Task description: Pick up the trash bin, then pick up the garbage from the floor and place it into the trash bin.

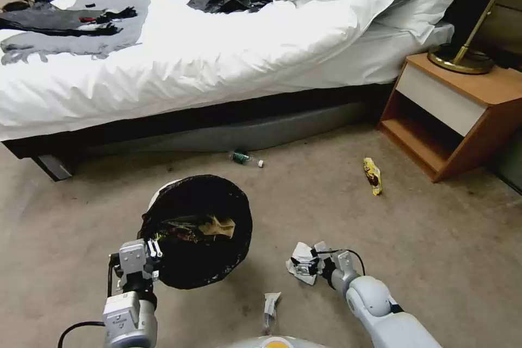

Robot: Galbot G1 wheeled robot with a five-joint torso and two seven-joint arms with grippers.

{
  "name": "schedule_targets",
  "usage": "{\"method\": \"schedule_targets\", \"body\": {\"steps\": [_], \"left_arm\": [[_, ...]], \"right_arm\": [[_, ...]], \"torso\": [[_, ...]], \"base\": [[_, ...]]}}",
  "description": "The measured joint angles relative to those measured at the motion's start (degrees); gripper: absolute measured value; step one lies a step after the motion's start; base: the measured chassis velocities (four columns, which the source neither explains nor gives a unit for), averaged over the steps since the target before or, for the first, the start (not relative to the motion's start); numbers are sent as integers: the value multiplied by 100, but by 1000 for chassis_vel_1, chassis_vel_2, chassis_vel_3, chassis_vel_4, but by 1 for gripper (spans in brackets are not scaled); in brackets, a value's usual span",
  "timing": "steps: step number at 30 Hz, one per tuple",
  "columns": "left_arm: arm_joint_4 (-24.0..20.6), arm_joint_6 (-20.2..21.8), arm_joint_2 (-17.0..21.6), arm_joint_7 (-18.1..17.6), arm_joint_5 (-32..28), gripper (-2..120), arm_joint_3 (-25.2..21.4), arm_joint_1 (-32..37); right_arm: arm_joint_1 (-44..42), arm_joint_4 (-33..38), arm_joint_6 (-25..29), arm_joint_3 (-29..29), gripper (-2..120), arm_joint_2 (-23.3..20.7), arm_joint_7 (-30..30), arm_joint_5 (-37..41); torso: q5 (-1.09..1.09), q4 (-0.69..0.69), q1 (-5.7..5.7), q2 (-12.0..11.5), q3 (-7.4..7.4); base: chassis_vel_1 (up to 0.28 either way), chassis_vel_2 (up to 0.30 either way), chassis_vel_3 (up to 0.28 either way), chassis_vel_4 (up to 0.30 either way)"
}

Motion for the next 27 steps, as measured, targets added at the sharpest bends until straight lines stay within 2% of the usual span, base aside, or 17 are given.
{"method": "schedule_targets", "body": {"steps": [7, 17, 19, 20, 23, 25, 27], "left_arm": [[7, 1, 1, -1, -4, 0, 4, -47], [49, 11, 14, -4, -31, 0, -4, -89], [54, 11, 14, -6, -32, 0, -1, -90], [54, 11, 14, -6, -32, 0, -1, -90], [55, 11, 19, -8, -33, 0, -2, -87], [55, 11, 21, -8, -34, 0, -2, -87], [55, 12, 22, -9, -34, 0, 1, -84]], "right_arm": [[2, -202, 78, 58, 100, 25, -9, -35], [-95, -276, 183, 108, 76, 52, 25, -83], [-97, -287, 196, 114, 68, 62, 36, -95], [-97, -287, 196, 114, 68, 62, 36, -95], [-104, -288, 217, 120, 59, 69, 46, -113], [-107, -283, 223, 121, 57, 69, 48, -114], [-117, -263, 235, 121, 48, 70, 53, -114]], "torso": [[0, 0, 0, 0, 0], [-7, -4, -1, 1, -1], [-7, -5, -1, 1, -1], [-7, -5, -1, 1, -1], [-4, -3, -1, 1, -1], [-2, -1, -1, 1, -1], [4, 3, -1, 1, -1]], "base": [[0, 0, 0, 0], [0, 0, 0, 0], [0, 0, 0, 0], [0, 0, 0, 0], [0, 0, 0, 0], [0, 0, 0, 0], [0, 0, 0, 0]]}}
